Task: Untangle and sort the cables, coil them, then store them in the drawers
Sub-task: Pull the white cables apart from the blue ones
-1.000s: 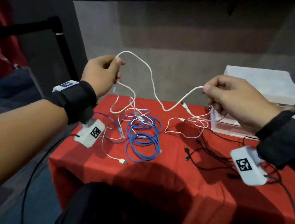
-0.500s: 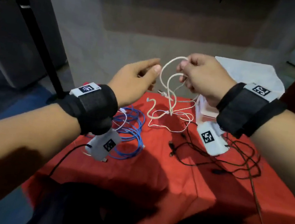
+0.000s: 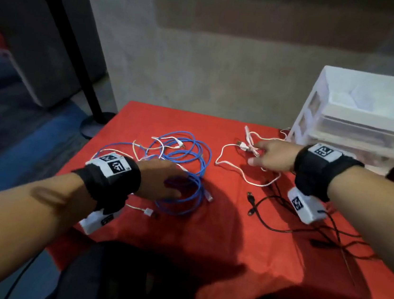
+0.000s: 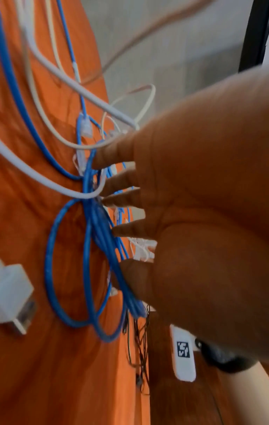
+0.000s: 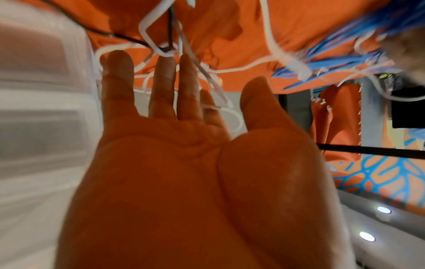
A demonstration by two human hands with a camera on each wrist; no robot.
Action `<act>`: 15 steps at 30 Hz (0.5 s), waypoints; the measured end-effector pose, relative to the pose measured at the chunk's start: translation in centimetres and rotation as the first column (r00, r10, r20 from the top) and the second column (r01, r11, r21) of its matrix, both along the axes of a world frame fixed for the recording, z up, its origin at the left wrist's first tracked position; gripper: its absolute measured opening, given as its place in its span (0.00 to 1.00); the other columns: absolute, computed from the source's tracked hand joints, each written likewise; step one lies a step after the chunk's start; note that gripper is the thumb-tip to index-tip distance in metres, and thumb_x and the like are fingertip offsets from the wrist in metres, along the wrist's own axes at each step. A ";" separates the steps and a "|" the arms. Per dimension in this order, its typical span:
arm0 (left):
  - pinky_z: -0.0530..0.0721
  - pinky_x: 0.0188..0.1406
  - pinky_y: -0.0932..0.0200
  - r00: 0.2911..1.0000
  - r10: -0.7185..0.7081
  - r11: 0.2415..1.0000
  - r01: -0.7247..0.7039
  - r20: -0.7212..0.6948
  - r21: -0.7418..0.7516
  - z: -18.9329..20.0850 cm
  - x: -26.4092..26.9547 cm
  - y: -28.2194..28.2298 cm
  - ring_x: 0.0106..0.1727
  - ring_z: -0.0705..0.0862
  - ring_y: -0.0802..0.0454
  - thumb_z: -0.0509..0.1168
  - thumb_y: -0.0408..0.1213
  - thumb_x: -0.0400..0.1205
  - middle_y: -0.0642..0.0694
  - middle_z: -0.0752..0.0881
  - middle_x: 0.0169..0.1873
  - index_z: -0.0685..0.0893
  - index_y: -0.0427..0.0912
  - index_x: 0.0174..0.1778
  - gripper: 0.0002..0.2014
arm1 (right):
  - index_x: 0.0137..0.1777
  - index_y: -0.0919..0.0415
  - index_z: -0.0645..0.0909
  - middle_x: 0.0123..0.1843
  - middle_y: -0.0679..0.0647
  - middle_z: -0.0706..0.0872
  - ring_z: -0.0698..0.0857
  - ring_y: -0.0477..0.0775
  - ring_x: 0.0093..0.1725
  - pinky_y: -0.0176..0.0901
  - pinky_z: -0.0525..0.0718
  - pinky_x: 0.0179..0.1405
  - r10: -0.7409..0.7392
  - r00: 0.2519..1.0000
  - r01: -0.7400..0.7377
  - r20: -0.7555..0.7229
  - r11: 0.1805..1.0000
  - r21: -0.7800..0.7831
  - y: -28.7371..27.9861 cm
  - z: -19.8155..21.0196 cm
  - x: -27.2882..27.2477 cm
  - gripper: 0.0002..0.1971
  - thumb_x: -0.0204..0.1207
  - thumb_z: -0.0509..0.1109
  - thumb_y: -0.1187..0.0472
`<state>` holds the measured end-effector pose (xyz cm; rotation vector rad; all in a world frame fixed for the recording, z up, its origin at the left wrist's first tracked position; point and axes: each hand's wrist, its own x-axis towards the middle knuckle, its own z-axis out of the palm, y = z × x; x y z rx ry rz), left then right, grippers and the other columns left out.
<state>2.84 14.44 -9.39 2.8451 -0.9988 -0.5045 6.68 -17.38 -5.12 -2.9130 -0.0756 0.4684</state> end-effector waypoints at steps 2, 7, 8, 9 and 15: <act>0.85 0.54 0.47 0.998 0.038 0.993 -0.032 0.048 -0.117 0.1 0.0 0.8 0.51 0.86 0.47 0.55 0.63 0.74 0.49 0.88 0.50 0.86 0.50 0.59 0.28 | 0.84 0.53 0.69 0.74 0.56 0.83 0.81 0.61 0.73 0.45 0.77 0.72 -0.027 0.999 0.025 0.046 0.999 0.044 0.2 -0.8 -0.6 0.35 0.80 0.72 0.41; 0.82 0.49 0.57 0.944 0.263 0.871 -0.143 0.201 -0.470 1.9 -0.4 1.7 0.45 0.84 0.57 0.62 0.54 0.80 0.60 0.89 0.44 0.89 0.56 0.51 0.13 | 0.75 0.56 0.68 0.60 0.62 0.88 0.85 0.67 0.65 0.51 0.80 0.56 -0.027 0.946 0.019 0.324 0.999 0.030 0.2 0.7 -1.9 0.29 0.81 0.69 0.41; 0.81 0.47 0.58 0.947 0.249 0.870 -0.127 0.203 -0.476 2.0 -0.8 1.7 0.44 0.84 0.58 0.62 0.53 0.80 0.60 0.89 0.43 0.89 0.56 0.51 0.12 | 0.74 0.55 0.68 0.56 0.62 0.89 0.86 0.68 0.62 0.53 0.82 0.56 -0.024 0.926 0.013 0.377 0.999 0.032 0.3 1.0 -2.4 0.29 0.80 0.69 0.41; 0.81 0.46 0.59 0.951 0.217 0.878 -0.091 0.222 -0.469 2.1 -1.3 1.6 0.42 0.83 0.59 0.62 0.51 0.81 0.59 0.89 0.42 0.89 0.55 0.50 0.11 | 0.74 0.53 0.69 0.54 0.60 0.90 0.87 0.67 0.60 0.54 0.84 0.56 -0.021 0.912 0.001 0.410 0.999 0.050 0.6 1.3 -3.0 0.28 0.80 0.68 0.41; 0.79 0.33 0.54 0.966 0.165 0.977 -0.133 0.199 -0.165 2.9 -4.6 3.9 0.30 0.78 0.50 0.59 0.54 0.77 0.48 0.81 0.26 0.80 0.43 0.35 0.17 | 0.54 0.49 0.85 0.41 0.47 0.89 0.87 0.52 0.44 0.44 0.81 0.46 0.113 0.942 -0.188 0.316 0.958 0.217 3.9 1.0 -7.7 0.12 0.80 0.72 0.43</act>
